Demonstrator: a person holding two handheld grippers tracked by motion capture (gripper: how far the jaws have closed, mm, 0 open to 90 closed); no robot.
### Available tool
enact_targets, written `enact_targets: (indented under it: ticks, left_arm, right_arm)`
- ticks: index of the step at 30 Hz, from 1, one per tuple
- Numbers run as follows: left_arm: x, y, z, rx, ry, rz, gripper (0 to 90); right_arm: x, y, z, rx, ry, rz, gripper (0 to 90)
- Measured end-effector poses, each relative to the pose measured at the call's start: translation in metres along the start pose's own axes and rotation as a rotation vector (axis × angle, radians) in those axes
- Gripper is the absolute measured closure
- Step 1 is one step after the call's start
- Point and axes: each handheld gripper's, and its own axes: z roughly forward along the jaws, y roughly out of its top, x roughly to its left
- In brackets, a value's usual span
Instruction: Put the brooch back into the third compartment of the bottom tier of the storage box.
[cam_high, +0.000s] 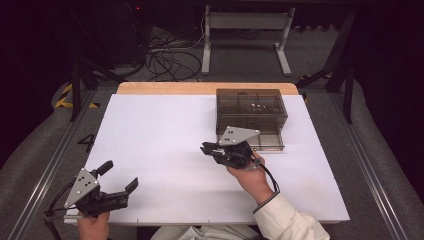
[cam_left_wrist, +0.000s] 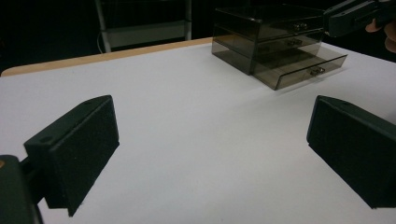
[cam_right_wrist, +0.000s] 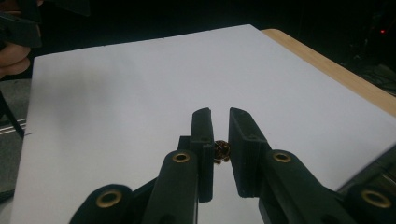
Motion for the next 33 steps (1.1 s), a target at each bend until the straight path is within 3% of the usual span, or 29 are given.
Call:
enact_targets:
  ticks: [15,23,33]
  left_arm:
    - [0.000,0.000,0.001,0.001,0.000,-0.001,3.0]
    - [0.000,0.000,0.000,-0.002,0.002,-0.001,3.1]
    - [0.000,0.000,0.001,0.000,0.000,0.000,3.1]
  right_arm:
    - [-0.027,-0.013,-0.036,0.007,-0.118,0.047,81.1]
    - [-0.040,-0.022,-0.054,0.039,-0.196,0.061,81.0]
    - [-0.056,-0.030,-0.070,0.070,-0.249,0.097,80.8]
